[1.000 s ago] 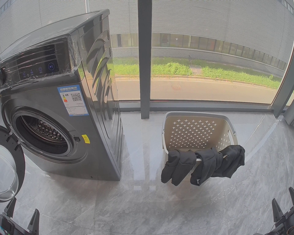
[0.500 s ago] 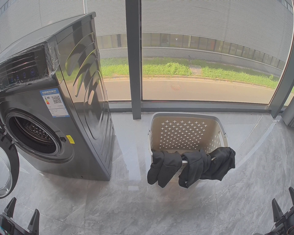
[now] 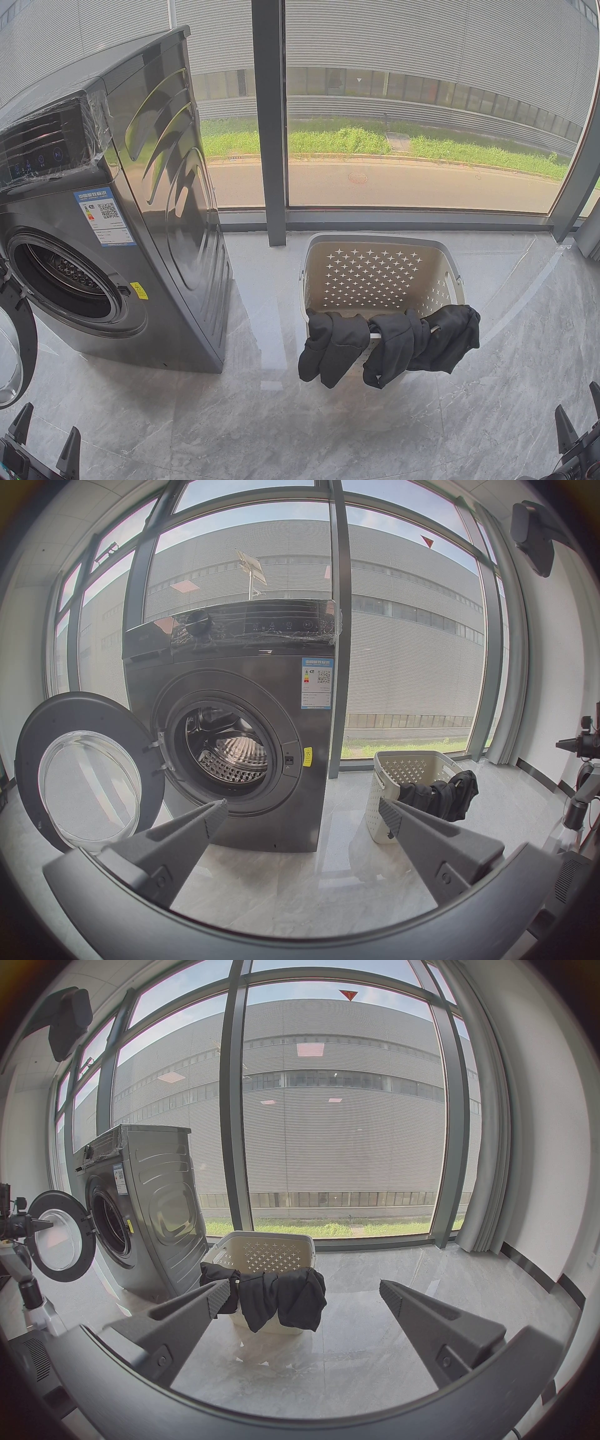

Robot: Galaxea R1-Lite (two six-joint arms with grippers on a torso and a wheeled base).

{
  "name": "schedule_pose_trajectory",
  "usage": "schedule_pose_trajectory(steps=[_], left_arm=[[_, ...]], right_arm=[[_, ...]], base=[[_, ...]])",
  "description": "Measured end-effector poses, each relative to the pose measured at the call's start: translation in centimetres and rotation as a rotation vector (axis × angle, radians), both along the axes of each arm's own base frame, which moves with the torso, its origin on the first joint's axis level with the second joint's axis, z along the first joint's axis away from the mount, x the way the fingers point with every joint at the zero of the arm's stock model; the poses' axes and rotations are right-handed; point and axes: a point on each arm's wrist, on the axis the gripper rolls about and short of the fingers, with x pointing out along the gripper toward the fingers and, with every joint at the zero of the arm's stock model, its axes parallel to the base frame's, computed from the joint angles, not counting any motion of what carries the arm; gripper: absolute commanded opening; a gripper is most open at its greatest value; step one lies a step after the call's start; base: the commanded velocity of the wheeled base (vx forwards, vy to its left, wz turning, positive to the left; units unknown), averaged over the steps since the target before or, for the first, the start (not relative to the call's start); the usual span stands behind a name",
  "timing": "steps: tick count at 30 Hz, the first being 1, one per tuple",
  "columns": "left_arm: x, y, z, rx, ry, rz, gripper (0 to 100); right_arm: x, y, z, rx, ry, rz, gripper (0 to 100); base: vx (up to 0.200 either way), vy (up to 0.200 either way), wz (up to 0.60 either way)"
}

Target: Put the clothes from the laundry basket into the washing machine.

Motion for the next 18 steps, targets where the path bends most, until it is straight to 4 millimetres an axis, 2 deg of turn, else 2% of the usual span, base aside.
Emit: schedule_pose_trajectory(steps=[9,18], left_arm=[[0.0,0.0,0.0,0.001,0.0,0.0,100],[0.0,0.0,0.0,0.0,0.0,0.0,100]], right_arm=[[0.0,0.0,0.0,0.0,0.0,0.0,100],[0.0,0.0,0.0,0.0,0.0,0.0,100]], base=[[0.0,-0.2,0.0],[0.0,0.0,0.0]])
